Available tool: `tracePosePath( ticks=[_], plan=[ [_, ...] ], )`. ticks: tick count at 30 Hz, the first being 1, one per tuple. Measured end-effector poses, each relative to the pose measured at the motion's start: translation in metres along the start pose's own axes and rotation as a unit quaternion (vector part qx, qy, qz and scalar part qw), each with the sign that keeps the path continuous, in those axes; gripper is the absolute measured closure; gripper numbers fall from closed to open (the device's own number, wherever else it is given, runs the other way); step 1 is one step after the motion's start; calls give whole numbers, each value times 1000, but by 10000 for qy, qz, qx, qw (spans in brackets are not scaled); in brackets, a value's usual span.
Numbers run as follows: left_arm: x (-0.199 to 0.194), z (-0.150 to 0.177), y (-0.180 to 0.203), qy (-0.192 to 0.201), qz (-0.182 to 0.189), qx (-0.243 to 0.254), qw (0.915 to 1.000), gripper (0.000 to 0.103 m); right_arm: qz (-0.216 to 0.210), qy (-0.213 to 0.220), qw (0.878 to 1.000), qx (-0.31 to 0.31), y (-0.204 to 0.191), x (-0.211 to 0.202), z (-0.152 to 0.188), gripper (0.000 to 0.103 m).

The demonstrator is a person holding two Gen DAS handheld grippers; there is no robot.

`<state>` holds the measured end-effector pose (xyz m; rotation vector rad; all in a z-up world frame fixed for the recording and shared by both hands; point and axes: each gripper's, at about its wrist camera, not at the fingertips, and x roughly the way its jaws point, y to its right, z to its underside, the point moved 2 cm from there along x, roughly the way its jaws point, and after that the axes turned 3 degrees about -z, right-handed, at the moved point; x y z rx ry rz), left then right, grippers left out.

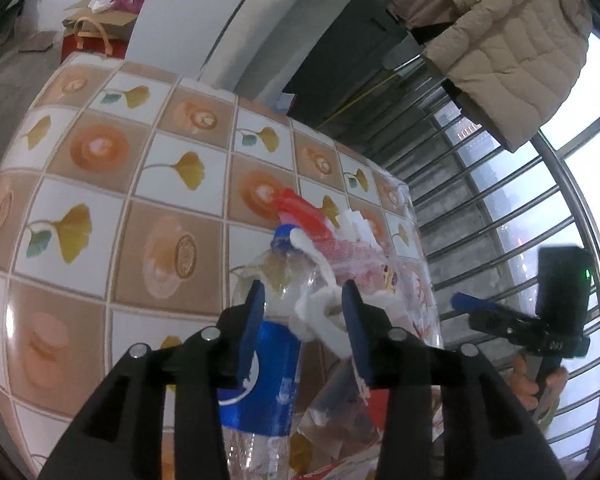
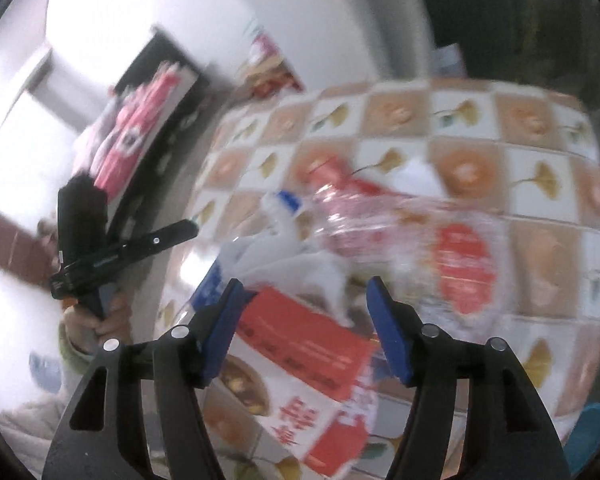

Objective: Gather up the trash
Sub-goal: 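Grasp the red wrapper with the left tool while the right tool grasps white tissue, then carry the red wrapper and white tissue over the blue wastebasket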

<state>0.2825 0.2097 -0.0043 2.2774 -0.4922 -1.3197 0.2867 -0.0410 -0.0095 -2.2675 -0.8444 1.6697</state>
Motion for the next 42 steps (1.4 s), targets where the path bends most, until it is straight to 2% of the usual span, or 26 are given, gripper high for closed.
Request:
tracePosePath(
  ticks=[5, 7, 10, 12, 13, 14, 20, 27, 32, 36, 40, 42],
  plan=[
    [-6, 14, -9, 49, 59, -83, 9999, 60, 397, -568, 9962, -518, -17, 43, -15, 42],
    [-8, 20, -11, 49, 43, -83, 9999, 60, 683, -761, 9922, -711, -18, 59, -17, 47],
    [-10, 28, -14, 15, 56, -60, 10000, 60, 1059, -1059, 9847, -888, -15, 74, -14, 62],
    [-12, 32, -16, 17, 55, -28, 10000, 60, 1108, -1170, 9825, -932, -13, 79, -11, 89],
    [-13, 34, -16, 22, 46, 6, 10000, 60, 1108, -1173, 9826, -915, -11, 79, -9, 97],
    [-13, 35, -16, 26, 42, 26, 10000, 60, 1080, -1133, 9836, -901, -12, 77, -10, 100],
    [-8, 40, -17, -22, 85, 98, 9999, 60, 826, -436, 9921, -833, -27, 47, -16, 103],
    [-6, 42, -15, 2, 131, 151, 9998, 60, 165, 454, 9977, -470, -38, -1, -32, 103],
    [-6, 42, -14, 1, 92, 162, 9998, 60, -23, 1062, 9940, -244, -40, -40, -36, 103],
    [-12, 41, -10, 84, 141, 203, 9997, 60, -45, 1569, 9875, -124, -35, -84, -24, 103],
    [-24, 42, 7, 209, 465, 388, 9979, 59, 41, 1982, 9801, 52, -23, -118, -4, 103],
    [-27, 43, 19, 216, 658, 519, 9962, 56, 173, 2169, 9759, 195, -12, -132, 10, 103]
  ],
)
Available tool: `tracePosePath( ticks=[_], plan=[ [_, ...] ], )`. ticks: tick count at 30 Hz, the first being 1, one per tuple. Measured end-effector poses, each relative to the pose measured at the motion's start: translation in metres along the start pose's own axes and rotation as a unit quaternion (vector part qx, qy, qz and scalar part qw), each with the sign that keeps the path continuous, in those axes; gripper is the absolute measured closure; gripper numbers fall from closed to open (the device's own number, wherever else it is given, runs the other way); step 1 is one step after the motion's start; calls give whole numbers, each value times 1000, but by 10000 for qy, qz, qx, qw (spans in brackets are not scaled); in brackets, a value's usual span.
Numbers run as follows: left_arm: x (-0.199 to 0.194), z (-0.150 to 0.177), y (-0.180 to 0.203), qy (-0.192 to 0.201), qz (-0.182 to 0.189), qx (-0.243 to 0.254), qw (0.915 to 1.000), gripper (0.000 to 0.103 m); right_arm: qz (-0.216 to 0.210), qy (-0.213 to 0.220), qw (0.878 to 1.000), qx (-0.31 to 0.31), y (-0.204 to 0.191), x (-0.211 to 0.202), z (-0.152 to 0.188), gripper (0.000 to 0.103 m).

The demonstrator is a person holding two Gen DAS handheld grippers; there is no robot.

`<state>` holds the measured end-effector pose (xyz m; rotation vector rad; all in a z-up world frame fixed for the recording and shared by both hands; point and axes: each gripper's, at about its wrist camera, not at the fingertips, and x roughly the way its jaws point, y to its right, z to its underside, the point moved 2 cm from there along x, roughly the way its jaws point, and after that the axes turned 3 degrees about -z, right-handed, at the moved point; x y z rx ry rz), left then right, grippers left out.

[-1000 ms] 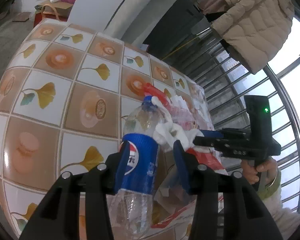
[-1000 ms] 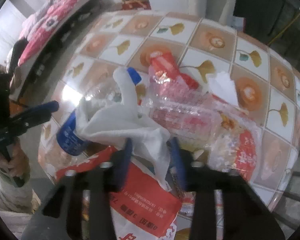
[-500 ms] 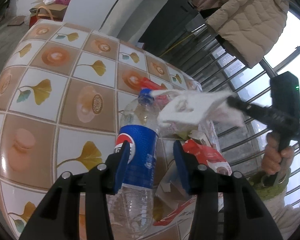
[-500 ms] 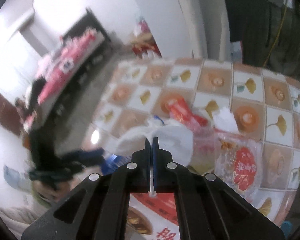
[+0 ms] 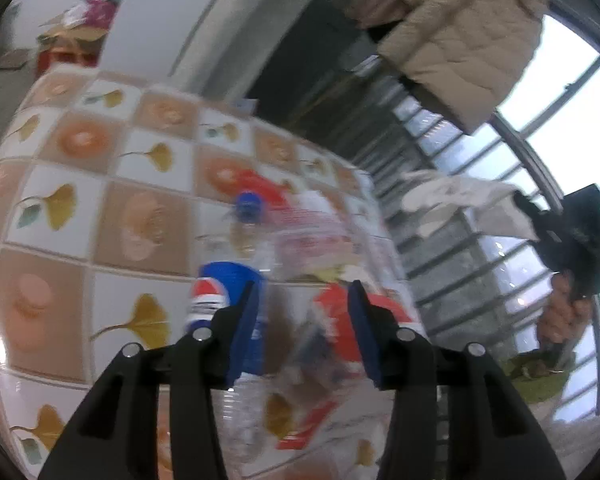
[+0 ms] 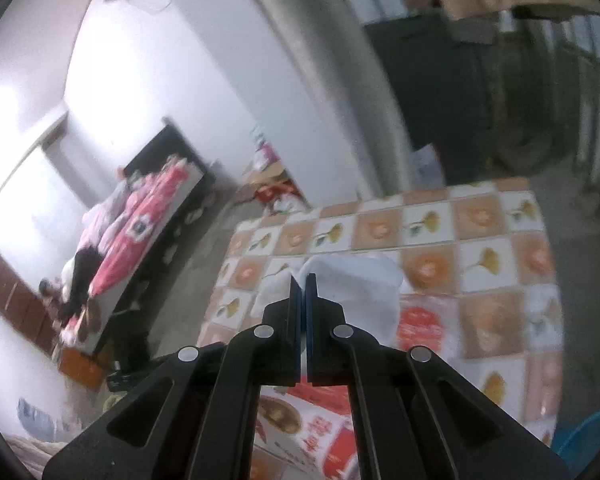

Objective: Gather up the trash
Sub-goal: 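Carry the red wrapper and white tissue over the blue wastebasket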

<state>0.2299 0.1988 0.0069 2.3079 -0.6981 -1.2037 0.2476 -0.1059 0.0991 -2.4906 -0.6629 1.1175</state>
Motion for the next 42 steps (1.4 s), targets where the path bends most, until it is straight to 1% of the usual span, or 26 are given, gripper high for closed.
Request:
tracePosePath(
  ticks=[3, 5, 7, 8, 9, 11, 13, 17, 18, 20, 21, 22, 26, 27, 28, 29, 30, 32, 33, 35, 36, 37, 39, 41, 42],
  plan=[
    [-1, 0, 19, -25, 199, 229, 9995, 52, 233, 186, 9994, 201, 18, -19, 14, 103],
    [1, 3, 34, -119, 341, 379, 9986, 46, 287, 229, 9986, 378, 29, -27, 25, 103],
    [5, 8, 47, -261, 381, 438, 9980, 42, 348, 235, 9974, 587, 42, -32, 39, 103],
    [7, 11, 52, -330, 334, 446, 9979, 39, 377, 230, 9967, 679, 47, -34, 46, 103],
    [9, 16, 56, -372, 209, 471, 9980, 38, 411, 221, 9957, 800, 54, -34, 56, 103],
    [10, 25, 62, -376, -30, 582, 9976, 32, 410, 211, 9941, 987, 64, -35, 69, 103],
    [12, 37, 67, -390, -214, 723, 9964, 30, 371, 177, 9914, 1246, 78, -33, 86, 103],
    [23, 49, 60, -559, -409, 591, 9958, 29, 268, 70, 9857, 1662, 98, -28, 111, 103],
    [27, 51, 58, -590, -555, 544, 9952, 29, 279, 31, 9845, 1730, 103, -26, 115, 103],
    [30, 54, 58, -570, -793, 623, 9933, 29, 305, -35, 9823, 1847, 108, -22, 122, 103],
    [31, 55, 58, -569, -838, 657, 9927, 29, 300, -61, 9814, 1895, 110, -20, 126, 103],
    [34, 57, 58, -605, -795, 625, 9930, 29, 274, -115, 9804, 1947, 112, -17, 129, 103],
    [37, 61, 57, -673, -503, 451, 9954, 30, 219, -384, 9792, 1979, 111, -3, 144, 103],
    [36, 61, 58, -628, -482, 454, 9958, 31, 204, -436, 9793, 1965, 110, 2, 146, 102],
    [34, 61, 59, -544, -504, 514, 9959, 37, 180, -457, 9794, 1958, 109, 3, 148, 102],
    [34, 61, 61, -521, -526, 553, 9957, 40, 150, -481, 9794, 1955, 108, 5, 149, 102],
    [33, 62, 61, -492, -532, 575, 9957, 42, 128, -519, 9795, 1943, 107, 8, 150, 102],
    [32, 63, 62, -491, -483, 555, 9961, 50, 134, -582, 9797, 1913, 108, 13, 151, 102],
    [32, 63, 61, -494, -455, 530, 9963, 53, 136, -601, 9798, 1905, 107, 14, 151, 103],
    [32, 63, 60, -481, -434, 505, 9966, 64, 129, -639, 9795, 1905, 105, 16, 151, 103],
    [32, 63, 59, -476, -422, 494, 9967, 67, 120, -653, 9794, 1908, 104, 17, 152, 103],
    [31, 63, 58, -466, -358, 468, 9972, 72, 117, -655, 9793, 1909, 104, 16, 153, 103],
    [28, 63, 57, -440, -244, 451, 9977, 77, 121, -653, 9795, 1901, 104, 17, 152, 103],
    [25, 63, 58, -408, -76, 445, 9981, 86, 127, -639, 9793, 1914, 103, 17, 152, 103],
    [23, 63, 58, -385, -20, 449, 9982, 88, 138, -630, 9793, 1921, 103, 17, 152, 102]
  ],
)
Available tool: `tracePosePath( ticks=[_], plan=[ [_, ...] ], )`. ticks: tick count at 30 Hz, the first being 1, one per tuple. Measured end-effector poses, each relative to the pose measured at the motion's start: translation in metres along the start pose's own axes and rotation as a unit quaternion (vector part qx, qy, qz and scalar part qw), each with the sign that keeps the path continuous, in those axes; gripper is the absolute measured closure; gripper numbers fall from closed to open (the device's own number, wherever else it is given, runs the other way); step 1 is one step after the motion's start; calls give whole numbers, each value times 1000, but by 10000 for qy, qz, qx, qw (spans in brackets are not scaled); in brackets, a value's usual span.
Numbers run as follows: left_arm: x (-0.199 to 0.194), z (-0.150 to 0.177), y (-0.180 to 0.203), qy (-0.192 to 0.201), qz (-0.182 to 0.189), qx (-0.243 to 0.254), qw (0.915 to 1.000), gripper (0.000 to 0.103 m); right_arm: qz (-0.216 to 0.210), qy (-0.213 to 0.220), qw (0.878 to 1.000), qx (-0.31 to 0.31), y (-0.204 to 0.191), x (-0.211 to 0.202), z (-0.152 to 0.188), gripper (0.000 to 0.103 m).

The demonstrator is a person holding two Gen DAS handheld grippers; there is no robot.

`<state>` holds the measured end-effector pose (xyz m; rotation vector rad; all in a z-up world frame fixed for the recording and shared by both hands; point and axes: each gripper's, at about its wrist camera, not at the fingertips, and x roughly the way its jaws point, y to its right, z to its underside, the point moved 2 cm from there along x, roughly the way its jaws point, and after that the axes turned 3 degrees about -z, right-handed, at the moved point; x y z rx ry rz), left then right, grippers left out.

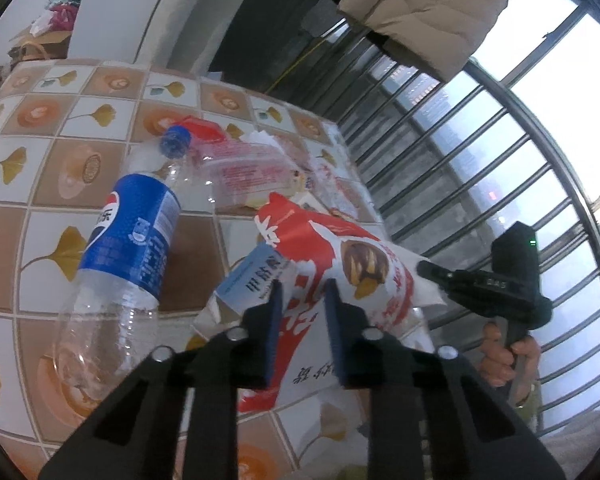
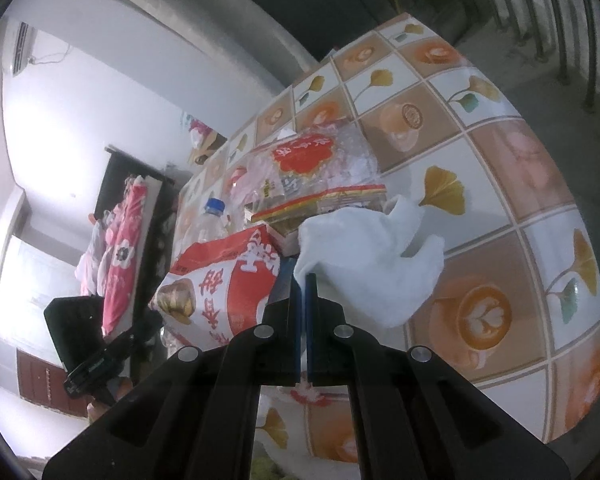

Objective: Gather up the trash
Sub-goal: 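Carry the red wrapper and white tissue over the blue wastebasket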

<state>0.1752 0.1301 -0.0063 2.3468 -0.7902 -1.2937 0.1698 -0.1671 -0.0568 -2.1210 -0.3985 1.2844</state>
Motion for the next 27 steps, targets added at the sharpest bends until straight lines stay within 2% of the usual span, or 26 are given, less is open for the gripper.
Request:
tracePosePath(
  ticks=[2, 7, 15, 21, 27],
  plan=[
    [-5, 1, 3, 85, 157, 58, 9998, 96, 11, 17, 10000, 18, -1, -1, 0, 103],
    [-18, 3, 13, 203, 759, 45, 9969, 103, 42, 82, 10000, 35, -1, -6, 1, 102],
    [-39, -4, 26, 575, 1349, 30, 9892, 103, 53, 298, 9995, 24, -3, -22, 1, 102],
    [-63, -8, 42, 968, 1600, 256, 9820, 103, -68, 512, 9987, 13, -7, -39, 1, 102],
    [-82, -21, 68, 1255, 1710, 617, 9753, 103, -202, 984, 9949, 62, -3, -76, -1, 103]
  ],
)
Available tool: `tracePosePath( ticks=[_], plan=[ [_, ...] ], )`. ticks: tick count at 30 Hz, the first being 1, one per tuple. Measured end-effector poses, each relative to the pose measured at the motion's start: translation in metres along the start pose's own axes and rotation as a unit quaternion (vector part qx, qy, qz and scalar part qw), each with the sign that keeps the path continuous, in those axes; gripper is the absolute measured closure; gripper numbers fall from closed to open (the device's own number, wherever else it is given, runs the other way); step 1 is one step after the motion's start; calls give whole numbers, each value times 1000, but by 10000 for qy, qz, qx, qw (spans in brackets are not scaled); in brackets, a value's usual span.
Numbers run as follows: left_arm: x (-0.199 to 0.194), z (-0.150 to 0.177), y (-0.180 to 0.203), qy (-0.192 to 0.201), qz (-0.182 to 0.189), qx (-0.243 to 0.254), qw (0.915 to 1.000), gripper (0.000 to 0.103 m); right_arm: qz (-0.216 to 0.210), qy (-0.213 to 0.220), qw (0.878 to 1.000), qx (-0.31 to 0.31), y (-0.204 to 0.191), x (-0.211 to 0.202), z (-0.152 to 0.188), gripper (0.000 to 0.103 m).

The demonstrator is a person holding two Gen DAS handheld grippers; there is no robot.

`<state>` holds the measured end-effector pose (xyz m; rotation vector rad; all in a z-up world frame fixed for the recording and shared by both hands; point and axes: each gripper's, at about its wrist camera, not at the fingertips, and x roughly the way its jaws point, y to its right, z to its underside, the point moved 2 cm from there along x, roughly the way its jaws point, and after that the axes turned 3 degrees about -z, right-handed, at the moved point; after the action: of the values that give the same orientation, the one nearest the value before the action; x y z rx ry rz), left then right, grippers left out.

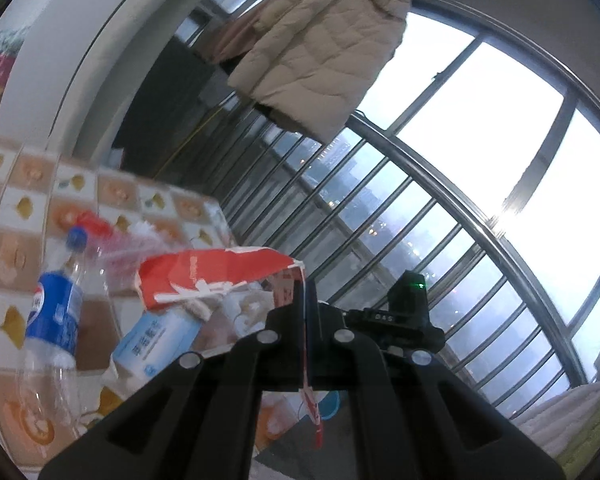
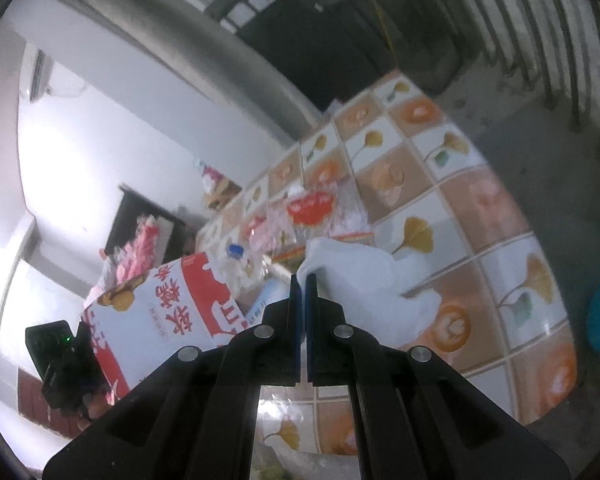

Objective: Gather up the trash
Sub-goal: 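Carry the red wrapper and white tissue over the blue wastebasket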

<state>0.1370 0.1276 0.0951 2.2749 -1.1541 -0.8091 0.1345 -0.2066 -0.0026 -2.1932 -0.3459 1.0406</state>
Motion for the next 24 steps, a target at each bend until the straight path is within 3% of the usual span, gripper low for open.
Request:
tracePosePath(
  ticks=[8, 14, 18, 24],
  plan=[
    [34, -12, 57, -229, 275, 728, 9967, 103, 178, 952, 9950, 230, 28, -79, -4, 103],
    [112, 4, 112, -932, 535, 1368, 9847, 103, 559, 1694, 9815, 695, 77, -152, 13, 103],
    [178, 25, 148, -1500, 722, 1766, 9701, 103, 876, 2100, 9673, 1117, 118, -193, 30, 103],
    [300, 86, 190, -2591, 813, 2158, 9379, 103, 1391, 2384, 9447, 1773, 183, -224, 52, 103]
  ],
)
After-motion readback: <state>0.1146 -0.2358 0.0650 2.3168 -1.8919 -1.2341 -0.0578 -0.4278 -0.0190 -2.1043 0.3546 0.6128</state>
